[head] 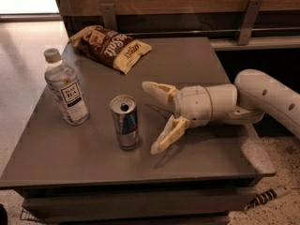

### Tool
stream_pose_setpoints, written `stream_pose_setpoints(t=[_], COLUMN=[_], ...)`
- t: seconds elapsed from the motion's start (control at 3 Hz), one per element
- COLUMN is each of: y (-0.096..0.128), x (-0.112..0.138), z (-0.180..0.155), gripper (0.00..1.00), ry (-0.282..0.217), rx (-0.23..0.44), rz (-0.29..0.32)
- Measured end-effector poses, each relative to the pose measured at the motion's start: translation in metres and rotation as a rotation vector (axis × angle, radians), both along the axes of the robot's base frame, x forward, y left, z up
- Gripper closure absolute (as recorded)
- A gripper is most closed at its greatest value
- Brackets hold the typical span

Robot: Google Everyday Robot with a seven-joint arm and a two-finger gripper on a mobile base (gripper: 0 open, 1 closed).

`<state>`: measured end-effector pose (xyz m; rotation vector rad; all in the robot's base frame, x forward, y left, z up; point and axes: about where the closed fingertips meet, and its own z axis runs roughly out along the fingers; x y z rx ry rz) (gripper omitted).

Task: Pick redbull can

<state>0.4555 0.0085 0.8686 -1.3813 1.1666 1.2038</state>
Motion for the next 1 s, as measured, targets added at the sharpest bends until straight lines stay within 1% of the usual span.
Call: stream_pose_setpoints(t=[0.33, 0.67, 1.0], y=[0.017, 0.032, 0.034], x=[-0.010, -0.023, -0.024], z=[-0.007, -0.011, -0.011], gripper=[0.00, 0.10, 0.33], ry=[0.003, -0.007, -0.008], rx=[0.033, 0.038, 0.039], rz=[0.043, 0.082, 0.087])
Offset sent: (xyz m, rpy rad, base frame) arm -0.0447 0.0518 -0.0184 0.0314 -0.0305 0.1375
